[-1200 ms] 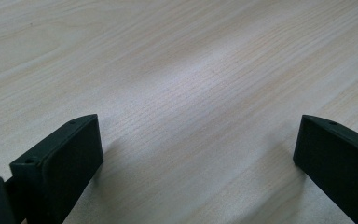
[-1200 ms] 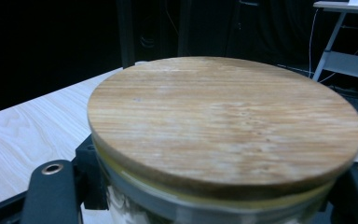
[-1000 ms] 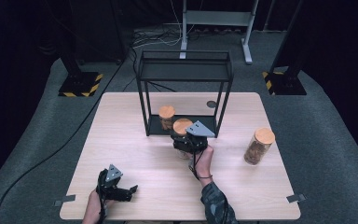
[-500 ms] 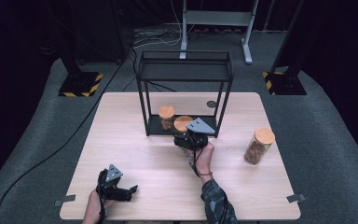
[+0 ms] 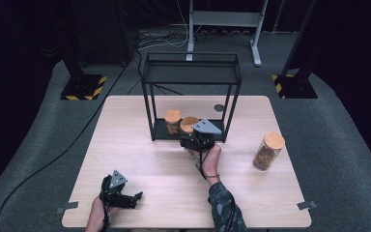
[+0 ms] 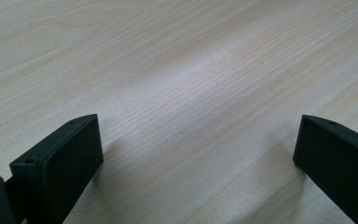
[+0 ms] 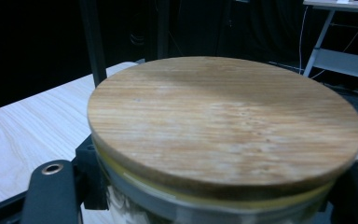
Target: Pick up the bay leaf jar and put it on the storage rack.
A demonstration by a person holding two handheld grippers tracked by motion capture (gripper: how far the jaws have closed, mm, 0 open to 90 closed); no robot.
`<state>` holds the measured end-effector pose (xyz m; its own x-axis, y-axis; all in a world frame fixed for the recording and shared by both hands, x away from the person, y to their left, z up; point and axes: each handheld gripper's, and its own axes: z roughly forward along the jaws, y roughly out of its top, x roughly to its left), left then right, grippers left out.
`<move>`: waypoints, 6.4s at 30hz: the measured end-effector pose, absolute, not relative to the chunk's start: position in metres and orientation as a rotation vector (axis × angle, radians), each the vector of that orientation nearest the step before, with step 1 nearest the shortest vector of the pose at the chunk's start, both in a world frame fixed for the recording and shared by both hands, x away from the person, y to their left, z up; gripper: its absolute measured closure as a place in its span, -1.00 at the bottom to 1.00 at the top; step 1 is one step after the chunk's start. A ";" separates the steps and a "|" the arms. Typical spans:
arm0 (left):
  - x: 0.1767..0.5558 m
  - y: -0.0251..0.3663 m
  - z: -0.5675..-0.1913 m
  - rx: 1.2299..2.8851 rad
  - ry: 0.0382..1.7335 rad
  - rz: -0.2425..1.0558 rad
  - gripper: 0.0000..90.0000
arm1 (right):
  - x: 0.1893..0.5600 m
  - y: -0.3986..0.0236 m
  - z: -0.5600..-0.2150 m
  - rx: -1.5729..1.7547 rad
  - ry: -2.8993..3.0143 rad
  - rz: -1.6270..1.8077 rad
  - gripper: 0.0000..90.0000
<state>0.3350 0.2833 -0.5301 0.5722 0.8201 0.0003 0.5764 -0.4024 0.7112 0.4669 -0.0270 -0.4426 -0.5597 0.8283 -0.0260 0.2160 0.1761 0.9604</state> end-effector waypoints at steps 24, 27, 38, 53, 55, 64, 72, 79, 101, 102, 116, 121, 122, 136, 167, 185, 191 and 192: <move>0.335 0.283 -0.530 2.129 1.109 0.464 -0.98 | 0.485 -0.028 -0.437 1.011 1.872 1.399 -0.45; 0.335 0.283 -0.530 2.129 1.108 0.464 -0.98 | 0.487 -0.027 -0.437 1.013 1.869 1.397 -0.45; 0.335 0.283 -0.530 2.129 1.109 0.463 -0.98 | 0.494 -0.028 -0.436 1.027 1.862 1.394 -0.45; 0.335 0.283 -0.530 2.129 1.107 0.463 -0.98 | 0.503 -0.028 -0.435 1.037 1.856 1.384 -0.45; 0.335 0.283 -0.530 2.130 1.106 0.463 -0.98 | 0.505 -0.029 -0.434 1.043 1.854 1.384 -0.45; 0.335 0.283 -0.530 2.130 1.103 0.462 -0.98 | 0.510 -0.030 -0.432 1.051 1.847 1.376 -0.45; 0.335 0.283 -0.530 2.131 1.102 0.462 -0.98 | 0.514 -0.030 -0.430 1.049 1.839 1.371 -0.45; 0.335 0.283 -0.530 2.132 1.099 0.460 -0.98 | 0.517 -0.028 -0.429 1.050 1.836 1.372 -0.45; 0.335 0.283 -0.530 2.134 1.094 0.459 -0.98 | 0.529 -0.025 -0.429 1.057 1.830 1.361 -0.45; 0.335 0.283 -0.530 2.134 1.093 0.459 -0.98 | 0.529 -0.025 -0.429 1.057 1.830 1.359 -0.45; 0.334 0.283 -0.530 2.137 1.087 0.455 -0.98 | 0.537 -0.023 -0.428 1.065 1.829 1.353 -0.45; 0.334 0.283 -0.530 2.137 1.084 0.454 -0.98 | 0.541 -0.022 -0.427 1.069 1.827 1.349 -0.45; 0.334 0.283 -0.530 2.137 1.085 0.454 -0.98 | 0.541 -0.022 -0.427 1.068 1.826 1.350 -0.45; 0.334 0.283 -0.530 2.137 1.083 0.452 -0.98 | 0.547 -0.021 -0.429 1.066 1.828 1.349 -0.45; 0.334 0.283 -0.530 2.141 1.078 0.452 -0.98 | 0.564 -0.015 -0.430 1.072 1.822 1.320 -0.45; 0.334 0.283 -0.530 2.141 1.075 0.451 -0.98 | 0.577 -0.010 -0.441 1.109 1.815 1.306 -0.45; 0.334 0.283 -0.530 2.140 1.076 0.450 -0.98 | 0.580 -0.009 -0.443 1.123 1.812 1.310 -0.45; 0.334 0.283 -0.530 2.140 1.076 0.451 -0.98 | 0.580 -0.009 -0.444 1.122 1.816 1.305 -0.45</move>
